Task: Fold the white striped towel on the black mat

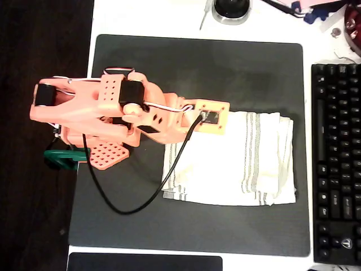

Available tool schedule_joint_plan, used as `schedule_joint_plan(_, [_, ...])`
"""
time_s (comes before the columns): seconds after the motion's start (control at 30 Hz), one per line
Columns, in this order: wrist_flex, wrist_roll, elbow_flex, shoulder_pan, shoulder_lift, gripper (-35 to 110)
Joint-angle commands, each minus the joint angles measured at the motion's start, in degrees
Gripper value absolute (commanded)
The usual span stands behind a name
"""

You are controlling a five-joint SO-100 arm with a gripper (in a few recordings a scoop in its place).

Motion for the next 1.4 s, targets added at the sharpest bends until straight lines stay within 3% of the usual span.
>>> schedule_joint_plan(0.0, [1.6, 0.7, 2.6, -0.5, 6.4, 0])
schedule_joint_plan(0.53, [10.7, 21.7, -5.6, 8.2, -11.2, 13])
schedule_joint_plan(0.73, [2.8, 27.8, -4.4, 14.7, -23.3, 13])
schedule_joint_plan(1.03, [-2.8, 24.0, -1.8, 23.0, -34.0, 21])
schedule_joint_plan(1.37, [-17.9, 26.0, 3.0, 19.1, -45.9, 14])
